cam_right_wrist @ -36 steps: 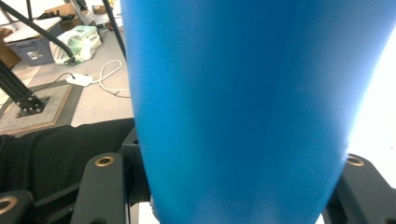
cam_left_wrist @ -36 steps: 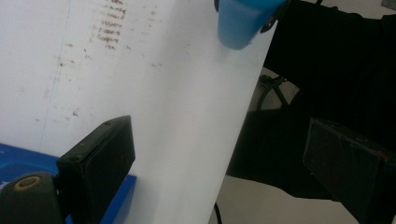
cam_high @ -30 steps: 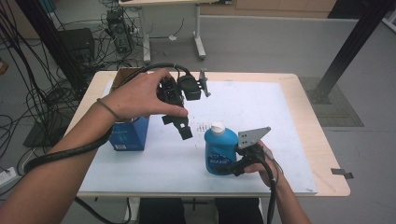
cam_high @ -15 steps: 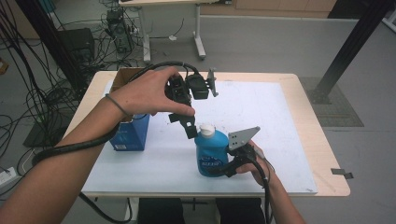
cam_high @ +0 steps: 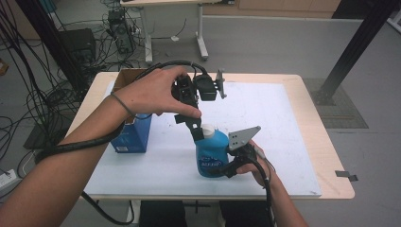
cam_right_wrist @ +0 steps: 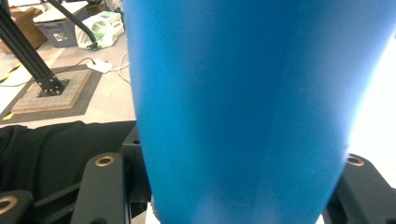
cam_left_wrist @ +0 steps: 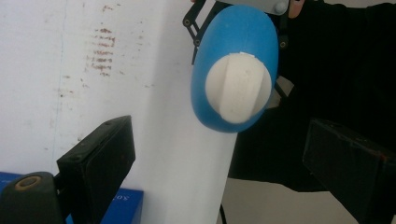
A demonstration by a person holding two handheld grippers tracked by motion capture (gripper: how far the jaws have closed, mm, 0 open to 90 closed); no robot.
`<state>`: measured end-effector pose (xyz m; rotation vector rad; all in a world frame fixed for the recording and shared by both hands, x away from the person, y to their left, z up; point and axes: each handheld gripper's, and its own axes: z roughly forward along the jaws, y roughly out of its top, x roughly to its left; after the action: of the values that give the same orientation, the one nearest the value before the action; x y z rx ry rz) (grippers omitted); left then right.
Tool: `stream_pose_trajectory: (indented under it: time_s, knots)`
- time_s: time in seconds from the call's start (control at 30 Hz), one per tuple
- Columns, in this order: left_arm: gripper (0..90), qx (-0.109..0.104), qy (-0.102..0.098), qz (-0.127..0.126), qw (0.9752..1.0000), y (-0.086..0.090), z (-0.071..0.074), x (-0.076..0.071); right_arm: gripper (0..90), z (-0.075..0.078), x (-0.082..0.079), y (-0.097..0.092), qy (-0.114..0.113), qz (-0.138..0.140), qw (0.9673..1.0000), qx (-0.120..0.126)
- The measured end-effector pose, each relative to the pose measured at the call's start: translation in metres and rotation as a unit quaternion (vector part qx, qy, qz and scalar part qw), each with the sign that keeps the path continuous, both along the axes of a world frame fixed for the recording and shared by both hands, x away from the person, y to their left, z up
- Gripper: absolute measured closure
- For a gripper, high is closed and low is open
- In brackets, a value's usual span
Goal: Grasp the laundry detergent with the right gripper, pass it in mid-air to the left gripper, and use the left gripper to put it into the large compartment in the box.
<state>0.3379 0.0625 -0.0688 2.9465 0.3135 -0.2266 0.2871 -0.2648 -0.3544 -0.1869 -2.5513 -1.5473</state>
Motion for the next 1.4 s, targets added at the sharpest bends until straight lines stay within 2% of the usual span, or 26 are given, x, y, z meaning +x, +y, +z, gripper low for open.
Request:
stream_pose_trajectory:
  time_s: [1.4]
  knots:
    - [9.5, -0.001, 0.003, -0.009, 1.0, -0.0035, -0.0013, 0.0026, 40.4, 0.0034, 0.0031, 0.0003, -0.004, -0.002, 1.0, -0.005]
